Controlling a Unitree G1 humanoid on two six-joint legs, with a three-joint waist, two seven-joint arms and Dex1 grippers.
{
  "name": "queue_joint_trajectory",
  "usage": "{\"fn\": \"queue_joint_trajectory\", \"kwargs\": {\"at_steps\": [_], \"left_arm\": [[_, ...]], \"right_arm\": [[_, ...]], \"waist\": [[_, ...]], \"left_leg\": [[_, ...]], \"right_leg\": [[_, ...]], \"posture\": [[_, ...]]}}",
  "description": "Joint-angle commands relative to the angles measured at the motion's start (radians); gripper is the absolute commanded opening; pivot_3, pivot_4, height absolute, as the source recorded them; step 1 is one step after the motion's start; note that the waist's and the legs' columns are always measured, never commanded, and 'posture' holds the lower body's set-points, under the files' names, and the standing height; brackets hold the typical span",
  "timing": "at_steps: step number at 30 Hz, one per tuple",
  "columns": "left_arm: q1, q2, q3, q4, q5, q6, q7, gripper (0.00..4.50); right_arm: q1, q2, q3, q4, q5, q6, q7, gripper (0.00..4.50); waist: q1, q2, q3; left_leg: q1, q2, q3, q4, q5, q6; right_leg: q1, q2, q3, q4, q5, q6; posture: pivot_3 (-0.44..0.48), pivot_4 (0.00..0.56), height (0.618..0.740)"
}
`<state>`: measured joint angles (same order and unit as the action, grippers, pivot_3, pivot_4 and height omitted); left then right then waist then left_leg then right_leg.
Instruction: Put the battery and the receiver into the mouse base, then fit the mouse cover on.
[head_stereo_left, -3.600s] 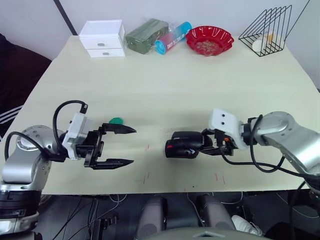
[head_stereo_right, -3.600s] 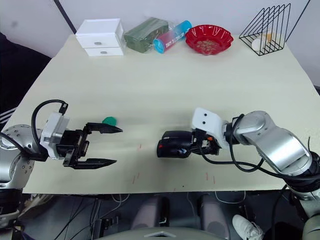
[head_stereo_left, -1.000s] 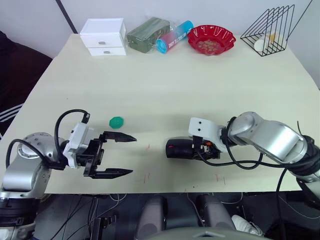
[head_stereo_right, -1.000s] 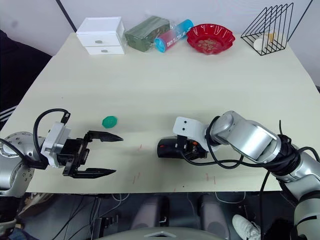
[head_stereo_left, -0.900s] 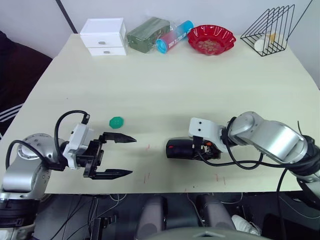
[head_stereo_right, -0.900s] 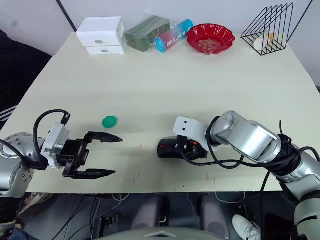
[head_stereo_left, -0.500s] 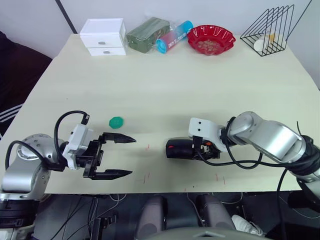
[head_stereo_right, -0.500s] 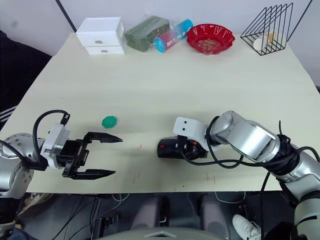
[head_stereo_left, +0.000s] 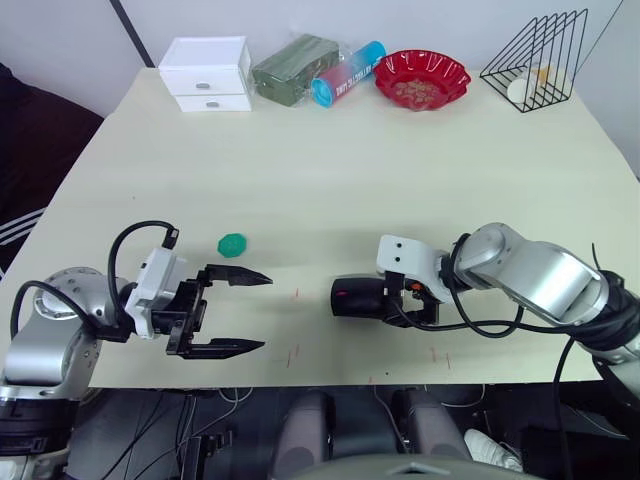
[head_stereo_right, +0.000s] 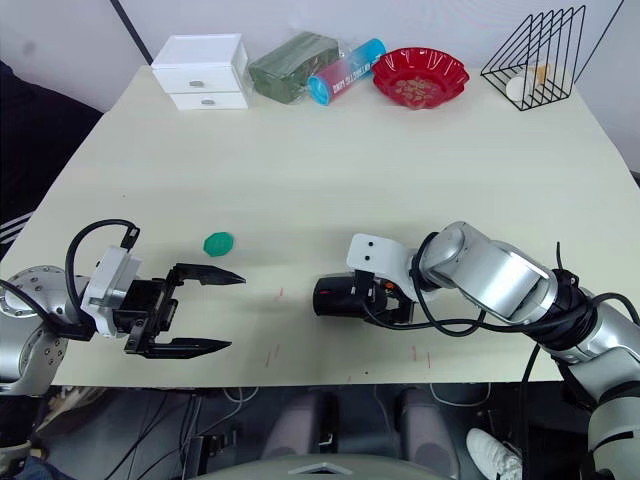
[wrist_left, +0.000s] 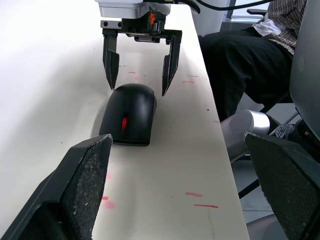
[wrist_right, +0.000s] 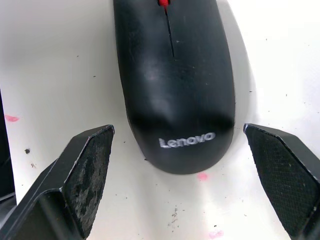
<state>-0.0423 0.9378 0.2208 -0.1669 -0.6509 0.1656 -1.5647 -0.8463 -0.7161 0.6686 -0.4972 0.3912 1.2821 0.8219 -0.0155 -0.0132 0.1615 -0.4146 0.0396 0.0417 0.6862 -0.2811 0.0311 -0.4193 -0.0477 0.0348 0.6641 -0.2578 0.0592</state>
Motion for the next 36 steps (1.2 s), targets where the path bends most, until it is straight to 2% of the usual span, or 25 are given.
{"fn": "queue_joint_trajectory", "kwargs": {"at_steps": [1,5,9,16,19,24,36], "left_arm": [[-0.012,0.004,0.014,-0.01,-0.008,-0.014,-0.017,4.5],[-0.013,0.003,0.013,-0.007,-0.007,-0.016,-0.019,4.5],[-0.017,0.004,0.012,-0.004,-0.01,-0.017,-0.025,4.5],[-0.026,0.003,0.008,0.0,-0.008,-0.017,-0.024,4.5],[-0.03,0.002,0.004,0.001,-0.007,-0.017,-0.024,4.5],[-0.032,0.002,0.005,0.001,-0.005,-0.016,-0.022,4.5],[-0.039,-0.002,-0.002,-0.004,-0.004,-0.01,-0.015,4.5]], "right_arm": [[-0.007,-0.007,-0.009,-0.022,-0.002,-0.018,0.01,4.38],[-0.012,-0.01,-0.02,-0.029,0.002,-0.025,0.018,4.38],[-0.004,0.001,-0.098,-0.028,0.026,-0.071,0.035,4.38],[0.066,0.046,-0.186,-0.01,0.018,-0.246,0.036,4.38],[0.093,0.074,-0.194,-0.01,0.014,-0.282,0.032,3.53],[0.122,0.104,-0.189,-0.005,-0.008,-0.33,0.018,1.03],[0.143,0.217,-0.118,0.068,-0.084,-0.365,-0.019,1.03]], "waist": [[0.0,0.0,0.0],[0.0,0.0,0.0],[0.0,0.0,0.0],[0.0,-0.001,0.0],[0.0,-0.001,0.0],[0.0,-0.001,0.0],[0.0,-0.001,0.0]], "left_leg": [[0.0,0.0,0.0,0.0,0.0,0.0],[0.0,0.0,0.0,0.0,0.0,0.0],[0.0,0.0,0.0,0.0,0.0,0.0],[0.0,0.0,0.0,0.0,0.0,0.0],[0.0,0.0,0.0,0.0,0.0,0.0],[0.0,0.0,0.0,0.0,0.0,0.0],[0.0,0.0,0.0,0.0,0.0,0.0]], "right_leg": [[0.0,0.0,0.0,0.0,0.0,0.0],[0.0,0.0,0.0,0.0,0.0,0.0],[0.0,0.0,0.0,0.0,0.0,0.0],[0.0,0.0,0.0,0.0,0.0,0.0],[0.0,0.0,0.0,0.0,0.0,0.0],[0.0,0.0,0.0,0.0,0.0,0.0],[0.0,0.0,0.0,0.001,0.0,0.0]], "posture": [[0.0,0.15,0.74],[0.0,0.15,0.74],[0.0,0.15,0.74],[0.0,0.15,0.74],[0.0,0.15,0.74],[0.0,0.15,0.74],[0.0,0.15,0.74]]}}
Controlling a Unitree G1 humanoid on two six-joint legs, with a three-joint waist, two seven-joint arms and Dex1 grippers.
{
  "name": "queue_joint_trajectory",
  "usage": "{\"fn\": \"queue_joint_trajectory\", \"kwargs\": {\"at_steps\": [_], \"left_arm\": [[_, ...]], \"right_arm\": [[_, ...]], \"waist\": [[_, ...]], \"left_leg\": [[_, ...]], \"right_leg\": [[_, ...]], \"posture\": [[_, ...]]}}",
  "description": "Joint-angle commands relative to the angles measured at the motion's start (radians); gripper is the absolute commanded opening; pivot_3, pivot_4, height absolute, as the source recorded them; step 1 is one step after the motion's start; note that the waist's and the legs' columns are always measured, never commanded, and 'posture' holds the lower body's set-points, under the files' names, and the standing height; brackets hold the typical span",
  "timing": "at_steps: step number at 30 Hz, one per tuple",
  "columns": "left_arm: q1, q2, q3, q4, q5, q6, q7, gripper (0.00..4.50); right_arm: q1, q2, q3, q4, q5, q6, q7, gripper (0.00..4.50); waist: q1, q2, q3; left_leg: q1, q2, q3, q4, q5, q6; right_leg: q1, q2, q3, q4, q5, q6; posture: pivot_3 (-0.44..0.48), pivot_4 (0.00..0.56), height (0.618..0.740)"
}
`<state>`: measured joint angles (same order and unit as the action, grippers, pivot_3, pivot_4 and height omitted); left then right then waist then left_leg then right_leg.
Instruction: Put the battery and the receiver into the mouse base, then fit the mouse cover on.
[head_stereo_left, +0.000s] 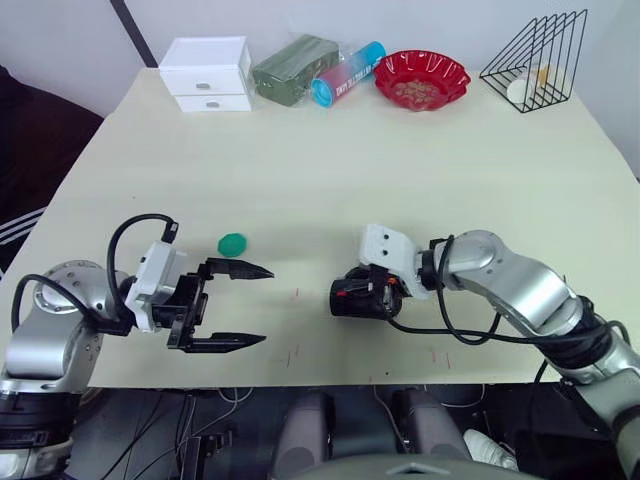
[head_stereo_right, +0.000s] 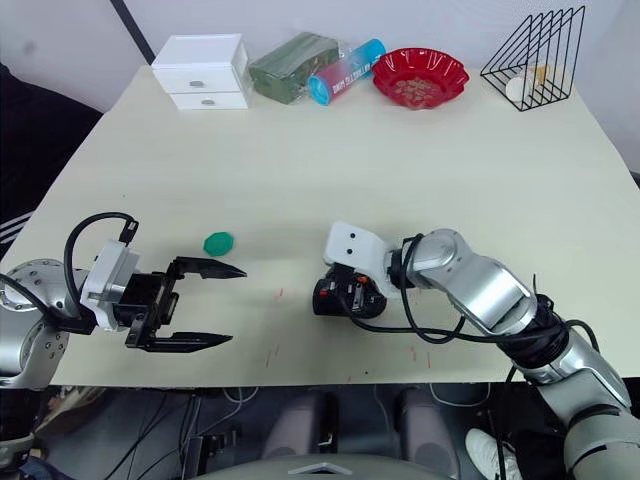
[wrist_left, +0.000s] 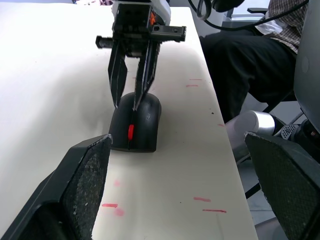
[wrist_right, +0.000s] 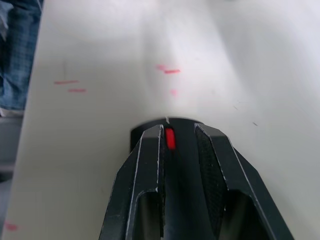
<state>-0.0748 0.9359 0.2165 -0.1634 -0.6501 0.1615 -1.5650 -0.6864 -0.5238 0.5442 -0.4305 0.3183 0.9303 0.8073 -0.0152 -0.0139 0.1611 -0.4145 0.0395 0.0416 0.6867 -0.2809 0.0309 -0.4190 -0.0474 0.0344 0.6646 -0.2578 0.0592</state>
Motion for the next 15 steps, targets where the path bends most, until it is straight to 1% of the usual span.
{"fn": "queue_joint_trajectory", "kwargs": {"at_steps": [1,8,12,15], "left_arm": [[-0.006,0.0,0.002,-0.007,-0.005,-0.006,-0.013,4.5],[0.004,0.001,0.01,-0.014,-0.006,-0.006,-0.009,4.5],[0.017,0.003,0.02,-0.026,-0.01,-0.004,-0.004,4.5],[0.021,0.005,0.022,-0.028,-0.01,-0.004,-0.002,4.5]], "right_arm": [[-0.02,0.028,0.018,0.008,-0.02,-0.018,0.001,1.03],[-0.03,0.061,0.053,0.064,-0.057,-0.021,0.009,1.03],[-0.045,0.05,0.111,0.101,-0.104,0.034,0.0,1.03],[-0.051,0.036,0.135,0.097,-0.102,0.096,0.012,1.03]], "waist": [[0.0,0.0,0.0],[0.0,0.0,0.0],[0.0,0.0,0.0],[0.001,0.0,0.0]], "left_leg": [[0.0,0.0,0.0,0.0,0.0,0.0],[0.0,0.0,0.001,0.0,0.0,0.0],[0.0,0.0,0.001,0.0,0.0,0.0],[0.0,0.0,0.002,0.0,0.0,0.0]], "right_leg": [[0.0,0.0,0.0,0.0,0.0,0.0],[0.0,0.0,0.0,0.0,0.0,0.0],[0.0,0.0,0.0,0.0,0.0,0.0],[0.0,0.0,-0.001,0.0,0.0,0.0]], "posture": [[0.0,0.15,0.74],[0.0,0.15,0.74],[0.0,0.15,0.74],[0.0,0.15,0.74]]}}
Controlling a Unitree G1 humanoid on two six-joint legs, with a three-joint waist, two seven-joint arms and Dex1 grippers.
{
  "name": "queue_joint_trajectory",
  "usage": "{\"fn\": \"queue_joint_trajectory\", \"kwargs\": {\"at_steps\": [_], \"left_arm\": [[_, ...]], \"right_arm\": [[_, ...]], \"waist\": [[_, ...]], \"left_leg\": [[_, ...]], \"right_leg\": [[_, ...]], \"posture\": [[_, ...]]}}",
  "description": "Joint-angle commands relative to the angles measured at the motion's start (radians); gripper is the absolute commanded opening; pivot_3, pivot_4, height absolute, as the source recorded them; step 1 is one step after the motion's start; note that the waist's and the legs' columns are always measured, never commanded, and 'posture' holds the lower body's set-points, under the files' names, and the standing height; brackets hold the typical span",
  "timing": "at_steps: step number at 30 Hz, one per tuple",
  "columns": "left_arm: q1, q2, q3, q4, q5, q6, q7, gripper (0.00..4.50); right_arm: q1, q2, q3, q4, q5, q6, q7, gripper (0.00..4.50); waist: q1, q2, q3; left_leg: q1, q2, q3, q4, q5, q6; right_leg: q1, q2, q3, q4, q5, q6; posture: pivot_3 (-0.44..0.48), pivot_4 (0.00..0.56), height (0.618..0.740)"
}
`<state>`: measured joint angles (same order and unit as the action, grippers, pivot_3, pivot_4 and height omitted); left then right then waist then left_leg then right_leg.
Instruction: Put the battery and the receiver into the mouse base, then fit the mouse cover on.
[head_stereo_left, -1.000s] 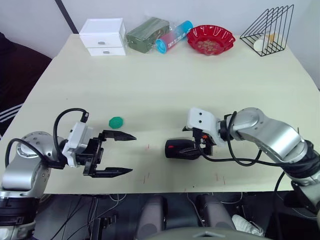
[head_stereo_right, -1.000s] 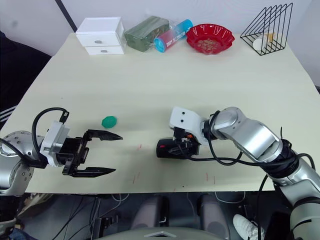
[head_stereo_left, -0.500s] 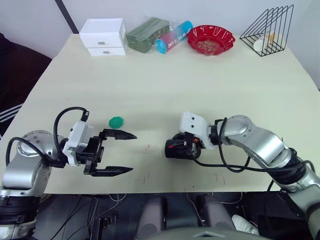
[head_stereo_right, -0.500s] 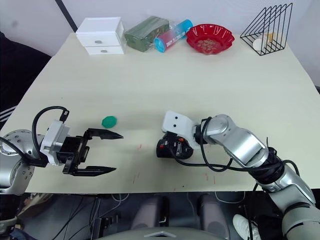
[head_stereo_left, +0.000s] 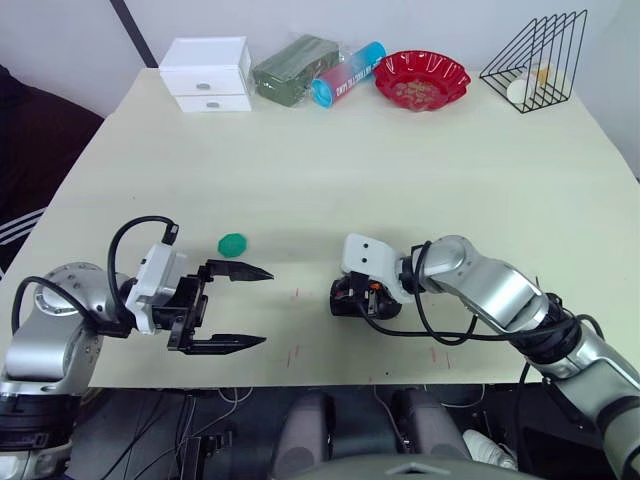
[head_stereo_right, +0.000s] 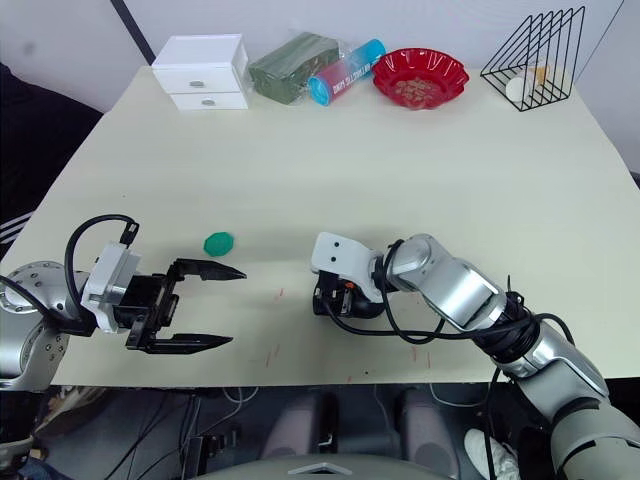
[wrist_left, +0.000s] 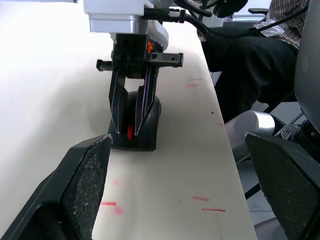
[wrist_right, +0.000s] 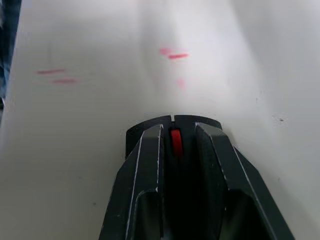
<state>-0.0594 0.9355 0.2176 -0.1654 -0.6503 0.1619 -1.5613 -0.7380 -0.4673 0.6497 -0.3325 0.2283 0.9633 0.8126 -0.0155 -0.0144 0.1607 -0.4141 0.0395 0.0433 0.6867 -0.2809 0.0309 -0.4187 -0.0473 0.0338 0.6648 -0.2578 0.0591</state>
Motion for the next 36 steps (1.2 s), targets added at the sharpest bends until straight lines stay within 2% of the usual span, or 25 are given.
{"fn": "queue_joint_trajectory", "kwargs": {"at_steps": [1,6,11,17,24,28,36], "left_arm": [[0.007,0.005,0.021,-0.026,-0.01,-0.006,-0.006,4.5],[0.001,0.005,0.015,-0.025,-0.009,-0.006,-0.008,4.5],[-0.01,0.006,0.01,-0.02,-0.011,-0.004,-0.012,4.5],[-0.035,0.001,-0.004,-0.01,-0.012,0.002,-0.017,4.5],[-0.051,-0.002,-0.015,-0.002,-0.012,0.002,-0.021,4.5],[-0.054,-0.002,-0.019,0.0,-0.012,0.001,-0.023,4.5],[-0.066,0.0,-0.025,0.005,-0.012,0.003,-0.025,4.5]], "right_arm": [[-0.001,-0.027,0.038,-0.001,-0.022,0.07,0.003,1.03],[0.02,-0.001,-0.022,-0.008,-0.008,-0.008,0.006,1.03],[0.077,0.018,-0.147,-0.052,0.062,-0.064,0.018,1.03],[0.22,-0.038,-0.297,-0.099,0.157,-0.217,0.106,1.03],[0.363,-0.059,-0.415,-0.032,0.192,-0.425,0.171,1.03],[0.421,-0.062,-0.428,-0.003,0.198,-0.511,0.214,1.03],[0.485,0.002,-0.438,0.14,0.186,-0.671,0.243,1.03]], "waist": [[0.002,0.0,0.0],[0.003,-0.001,-0.001],[0.002,-0.001,-0.001],[0.004,-0.001,-0.001],[0.002,-0.001,-0.001],[0.002,-0.001,-0.001],[0.003,-0.001,-0.001]], "left_leg": [[0.0,0.0,0.0,0.0,0.0,0.0],[0.0,0.0,0.001,0.001,0.0,0.0],[0.0,0.0,0.0,0.001,0.0,0.0],[0.0,0.0,-0.001,0.001,0.0,0.0],[0.0,0.0,-0.001,0.001,0.0,0.0],[0.0,0.0,-0.002,0.001,0.0,0.0],[0.001,0.0,-0.002,0.002,0.0,0.0]], "right_leg": [[0.0,0.0,0.0,0.0,0.0,0.0],[0.002,0.0,-0.002,0.0,0.0,0.0],[0.002,0.0,-0.003,0.0,0.0,0.0],[0.004,-0.001,-0.004,-0.002,0.0,0.0],[0.004,0.0,-0.004,-0.001,0.0,0.0],[0.004,0.0,-0.004,-0.001,0.0,0.0],[0.005,0.0,-0.005,-0.001,0.0,0.0]], "posture": [[0.0,0.15,0.74],[0.0,0.15,0.74],[0.0,0.15,0.74],[0.0,0.15,0.74],[0.0,0.15,0.74],[0.0,0.15,0.74],[0.0,0.15,0.74]]}}
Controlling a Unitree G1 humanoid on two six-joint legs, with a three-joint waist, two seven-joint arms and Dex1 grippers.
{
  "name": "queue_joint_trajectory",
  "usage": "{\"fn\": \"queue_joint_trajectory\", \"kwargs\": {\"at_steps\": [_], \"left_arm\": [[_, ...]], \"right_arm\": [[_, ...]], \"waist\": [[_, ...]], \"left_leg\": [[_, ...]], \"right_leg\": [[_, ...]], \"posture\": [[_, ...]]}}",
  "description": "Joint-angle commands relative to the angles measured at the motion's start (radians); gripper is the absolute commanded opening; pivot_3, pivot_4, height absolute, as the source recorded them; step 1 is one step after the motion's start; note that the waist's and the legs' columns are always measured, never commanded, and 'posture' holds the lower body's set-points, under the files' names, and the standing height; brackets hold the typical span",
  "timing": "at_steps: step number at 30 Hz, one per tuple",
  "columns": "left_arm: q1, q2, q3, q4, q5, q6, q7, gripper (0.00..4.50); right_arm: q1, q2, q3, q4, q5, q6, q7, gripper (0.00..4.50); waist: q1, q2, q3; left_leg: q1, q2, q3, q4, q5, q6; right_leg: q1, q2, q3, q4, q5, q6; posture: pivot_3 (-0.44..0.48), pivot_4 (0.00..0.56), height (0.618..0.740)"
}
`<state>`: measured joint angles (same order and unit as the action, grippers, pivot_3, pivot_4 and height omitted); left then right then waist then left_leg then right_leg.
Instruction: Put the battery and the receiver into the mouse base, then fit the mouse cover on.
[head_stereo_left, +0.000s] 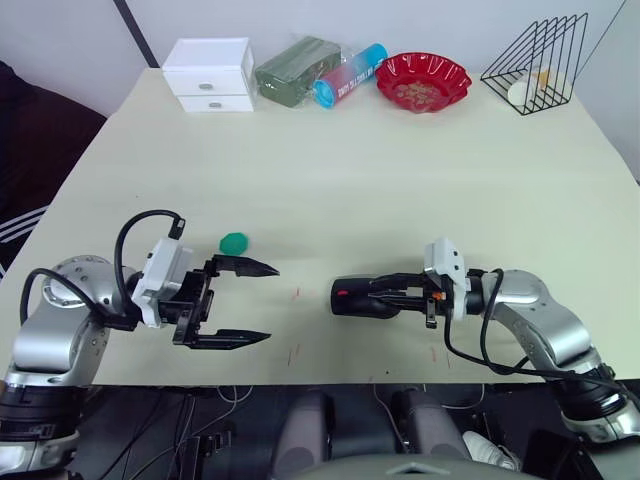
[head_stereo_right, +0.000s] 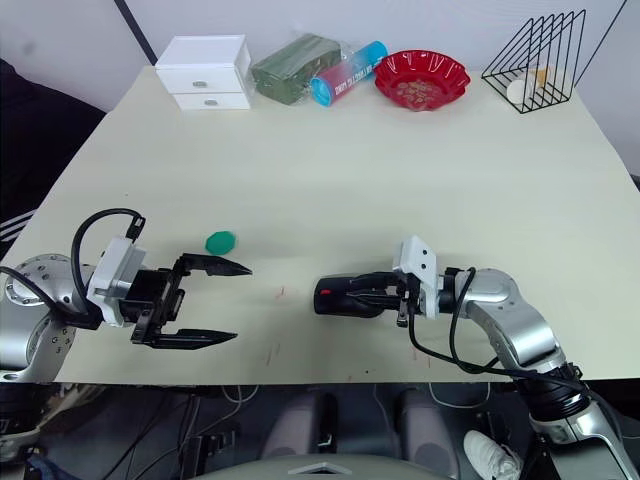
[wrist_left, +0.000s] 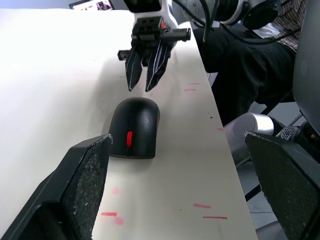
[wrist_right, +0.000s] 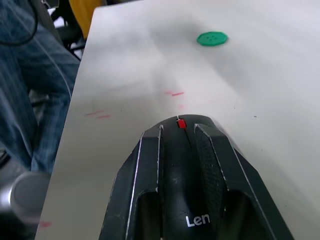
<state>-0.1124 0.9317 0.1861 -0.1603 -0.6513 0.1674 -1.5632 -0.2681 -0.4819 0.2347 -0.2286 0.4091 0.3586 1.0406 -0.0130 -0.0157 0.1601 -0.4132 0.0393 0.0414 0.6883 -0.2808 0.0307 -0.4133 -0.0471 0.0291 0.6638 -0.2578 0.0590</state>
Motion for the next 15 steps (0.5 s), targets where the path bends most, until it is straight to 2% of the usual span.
{"fn": "queue_joint_trajectory", "kwargs": {"at_steps": [1,10,15], "left_arm": [[-0.015,0.003,0.006,0.0,-0.011,-0.001,-0.022,4.5],[-0.015,0.003,0.002,-0.007,-0.01,0.003,-0.017,4.5],[-0.009,0.0,0.003,-0.006,-0.008,0.003,-0.013,4.5]], "right_arm": [[0.02,0.025,-0.025,0.06,0.006,-0.078,0.016,1.03],[0.071,0.048,0.039,0.259,-0.092,-0.191,0.04,1.03],[0.08,0.046,0.048,0.279,-0.104,-0.22,0.053,1.03]], "waist": [[0.0,0.0,0.0],[0.0,0.0,0.0],[0.0,-0.001,-0.001]], "left_leg": [[0.0,0.0,0.0,0.0,0.0,0.0],[0.001,0.0,0.0,0.0,0.0,0.0],[0.007,0.0,0.001,0.0,0.0,0.0]], "right_leg": [[0.0,0.0,0.0,0.0,0.0,0.0],[0.0,0.0,0.0,0.0,0.0,0.0],[0.007,0.0,0.001,0.0,0.0,0.0]], "posture": [[0.0,0.15,0.74],[0.0,0.15,0.74],[0.0,0.15,0.74]]}}
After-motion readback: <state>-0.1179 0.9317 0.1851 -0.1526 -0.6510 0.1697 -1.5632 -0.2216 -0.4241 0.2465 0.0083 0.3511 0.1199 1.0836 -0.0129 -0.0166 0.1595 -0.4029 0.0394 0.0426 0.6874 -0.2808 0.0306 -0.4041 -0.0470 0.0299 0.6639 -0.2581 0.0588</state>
